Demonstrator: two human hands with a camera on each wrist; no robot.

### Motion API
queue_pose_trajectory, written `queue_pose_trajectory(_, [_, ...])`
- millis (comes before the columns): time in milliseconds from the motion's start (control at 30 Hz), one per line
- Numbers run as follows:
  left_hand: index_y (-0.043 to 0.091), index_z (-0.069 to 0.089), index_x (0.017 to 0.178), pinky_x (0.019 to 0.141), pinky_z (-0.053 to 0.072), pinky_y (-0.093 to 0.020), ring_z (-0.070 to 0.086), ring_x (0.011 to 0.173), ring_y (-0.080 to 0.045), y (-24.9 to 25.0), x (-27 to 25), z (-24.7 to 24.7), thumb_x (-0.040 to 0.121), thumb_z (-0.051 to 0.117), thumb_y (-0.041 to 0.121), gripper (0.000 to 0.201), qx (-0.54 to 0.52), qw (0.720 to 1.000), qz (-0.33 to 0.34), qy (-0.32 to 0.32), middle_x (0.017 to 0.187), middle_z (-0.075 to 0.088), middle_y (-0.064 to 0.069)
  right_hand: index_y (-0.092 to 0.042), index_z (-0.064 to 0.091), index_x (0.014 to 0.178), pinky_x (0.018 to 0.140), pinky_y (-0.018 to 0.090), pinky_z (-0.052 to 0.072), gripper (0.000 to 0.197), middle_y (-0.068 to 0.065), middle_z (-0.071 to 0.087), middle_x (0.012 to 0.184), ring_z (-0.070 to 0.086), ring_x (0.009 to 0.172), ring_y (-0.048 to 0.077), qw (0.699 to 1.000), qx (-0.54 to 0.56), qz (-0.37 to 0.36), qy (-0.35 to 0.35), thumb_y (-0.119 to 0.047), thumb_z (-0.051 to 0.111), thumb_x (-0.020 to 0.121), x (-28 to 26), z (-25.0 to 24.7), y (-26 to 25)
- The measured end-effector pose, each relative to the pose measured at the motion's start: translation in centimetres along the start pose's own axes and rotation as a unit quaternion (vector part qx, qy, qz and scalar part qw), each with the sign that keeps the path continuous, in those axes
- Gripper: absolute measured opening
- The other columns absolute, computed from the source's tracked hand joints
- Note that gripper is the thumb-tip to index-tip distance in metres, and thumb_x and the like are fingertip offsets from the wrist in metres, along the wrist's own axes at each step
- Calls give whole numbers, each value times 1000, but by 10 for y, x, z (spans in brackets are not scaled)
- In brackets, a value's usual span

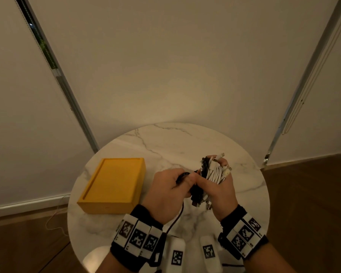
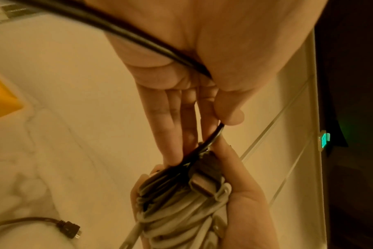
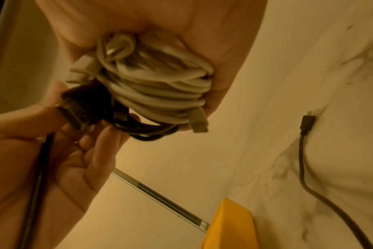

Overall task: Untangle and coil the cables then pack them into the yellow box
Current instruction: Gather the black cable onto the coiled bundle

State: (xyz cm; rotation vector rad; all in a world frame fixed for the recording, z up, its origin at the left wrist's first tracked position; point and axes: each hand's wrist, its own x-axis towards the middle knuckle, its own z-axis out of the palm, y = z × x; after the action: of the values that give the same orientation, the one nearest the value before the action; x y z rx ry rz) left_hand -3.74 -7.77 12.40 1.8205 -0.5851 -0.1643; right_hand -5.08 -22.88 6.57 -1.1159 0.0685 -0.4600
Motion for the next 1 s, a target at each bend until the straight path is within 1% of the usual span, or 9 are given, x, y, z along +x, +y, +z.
queue_pose_trajectory(133, [0, 69, 86, 64, 62, -36, 74, 71, -18, 1, 3, -4, 92, 65, 31, 32, -28, 999, -31, 1, 77, 73, -12, -18, 52, 116, 85, 70, 49, 73, 22, 54, 105, 55, 96, 39, 998, 28, 23, -44, -34, 97, 61, -1, -2, 6])
queue_pose_trajectory(233, [1, 65, 79, 57, 60, -34, 72, 62, -22, 5, 4, -9, 82, 72, 35, 34, -41, 998, -42, 3, 69, 72, -14, -6, 45, 126, 82, 57, 51, 88, 20, 54, 102, 56, 94, 38, 995, 45, 53, -73, -38, 96, 61, -3, 1, 5])
queue_pose_trajectory(333, [10, 66, 84, 52, 56, -32, 68, 53, -23, 6, 8, -13, 89, 71, 29, 20, -29, 999, -45, 3, 61, 69, -11, 0, 41, 131, 82, 50, 50, 94, 19, 54, 104, 57, 94, 34, 988, 85, 71, -108, -38, 95, 65, -5, 6, 4])
queue_pose_trajectory(467, [14, 66, 76, 47, 50, -28, 62, 47, -17, 5, 11, -19, 90, 72, 25, 18, -14, 999, -33, 1, 54, 65, -2, 0, 38, 132, 80, 55, 55, 89, 23, 61, 107, 64, 93, 40, 974, 104, 84, -183, -20, 95, 66, -6, 13, 1])
queue_pose_trajectory(600, [9, 66, 72, 44, 47, -20, 60, 44, -7, 8, 12, -21, 88, 73, 20, 21, -22, 999, -34, -21, 50, 63, 5, -6, 42, 126, 78, 53, 59, 75, 16, 68, 100, 67, 91, 38, 965, 89, 96, -227, 2, 85, 65, -6, 15, -6])
queue_pose_trajectory(700, [22, 66, 61, 48, 49, -28, 59, 47, -12, 6, 13, -20, 85, 77, 33, 29, 12, 999, -33, -16, 51, 62, 4, -2, 49, 114, 68, 43, 57, 56, 16, 68, 87, 67, 77, 33, 971, 78, 101, -202, 2, 76, 64, -7, 19, -9])
queue_pose_trajectory(833, [15, 71, 71, 54, 58, -42, 67, 54, -26, 2, 14, -15, 81, 76, 43, 30, 11, 1000, -26, 2, 59, 69, -6, 19, 47, 110, 62, 44, 55, 67, 24, 64, 79, 63, 70, 36, 982, 56, 116, -137, -9, 76, 57, -10, 22, -4])
queue_pose_trajectory(900, [15, 71, 79, 53, 58, -40, 69, 56, -26, 3, 12, -11, 82, 78, 40, 26, -7, 1000, -15, 10, 63, 71, -6, 17, 51, 108, 66, 47, 56, 63, 26, 64, 83, 63, 75, 39, 985, 57, 109, -118, -11, 74, 57, -11, 21, -2])
queue_pose_trajectory(1000, [20, 67, 90, 55, 58, -37, 71, 63, -21, 4, 9, -8, 87, 75, 28, 12, -40, 999, 12, 34, 73, 73, -7, 0, 67, 97, 75, 59, 54, 41, 27, 64, 88, 63, 83, 44, 988, 64, 106, -96, -11, 74, 58, -12, 20, -2])
